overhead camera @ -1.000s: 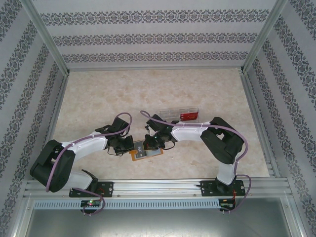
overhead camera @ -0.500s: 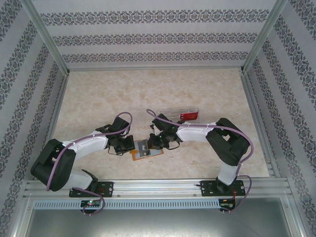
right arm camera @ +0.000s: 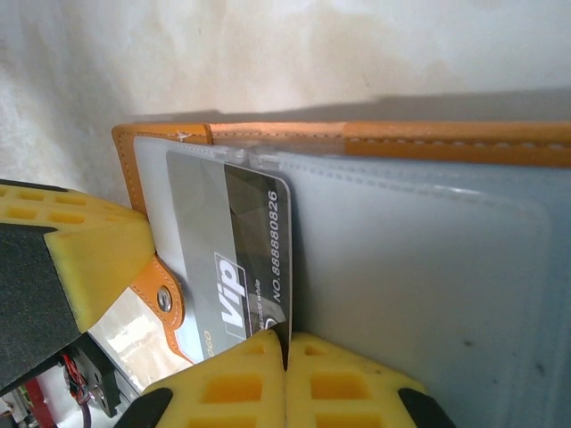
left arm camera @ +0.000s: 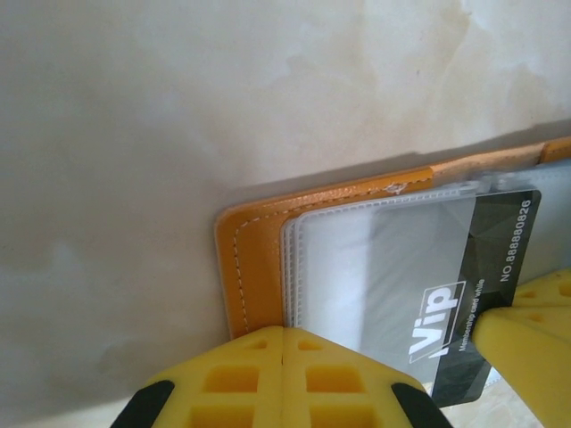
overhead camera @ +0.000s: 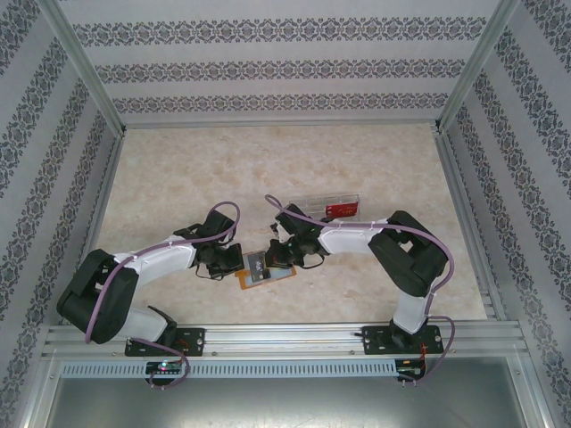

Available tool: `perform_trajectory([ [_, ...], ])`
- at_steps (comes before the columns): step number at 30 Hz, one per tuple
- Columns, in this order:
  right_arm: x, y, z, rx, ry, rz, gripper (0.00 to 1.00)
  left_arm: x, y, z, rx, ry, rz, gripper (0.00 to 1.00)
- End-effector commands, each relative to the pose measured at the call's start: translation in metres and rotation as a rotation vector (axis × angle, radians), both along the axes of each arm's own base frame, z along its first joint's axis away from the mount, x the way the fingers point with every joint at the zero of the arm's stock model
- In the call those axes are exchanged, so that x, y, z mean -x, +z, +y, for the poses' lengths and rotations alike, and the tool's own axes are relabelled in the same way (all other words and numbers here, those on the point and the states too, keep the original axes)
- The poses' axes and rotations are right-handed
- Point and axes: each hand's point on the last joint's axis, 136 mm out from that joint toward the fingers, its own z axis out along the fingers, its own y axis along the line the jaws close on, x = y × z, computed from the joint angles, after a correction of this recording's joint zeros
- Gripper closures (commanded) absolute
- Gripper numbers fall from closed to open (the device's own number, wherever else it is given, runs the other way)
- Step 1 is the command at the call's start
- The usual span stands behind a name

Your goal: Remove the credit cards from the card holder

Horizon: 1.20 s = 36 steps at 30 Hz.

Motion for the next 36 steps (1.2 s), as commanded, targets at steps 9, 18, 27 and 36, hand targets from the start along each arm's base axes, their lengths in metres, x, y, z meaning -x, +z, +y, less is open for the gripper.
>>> perform_trajectory([
  [9, -0.007, -0.003, -0.043, 0.045, -0.039, -0.013, 0.96, 0.006, -0.007, 0.006, -0.053, -0.029, 0.024, 1.00],
  [18, -0.006, 0.011, -0.053, 0.034, -0.009, -0.029, 0.96, 0.006, -0.007, 0.006, -0.058, -0.036, 0.020, 1.00],
  [27, -0.010, 0.039, -0.057, 0.060, 0.030, -0.093, 0.96, 0.004, -0.003, 0.006, -0.058, -0.042, 0.007, 1.00],
  [36, -0.021, 0.097, -0.079, 0.178, 0.139, -0.285, 1.00, -0.005, 0.012, 0.001, -0.038, -0.050, -0.040, 0.97],
])
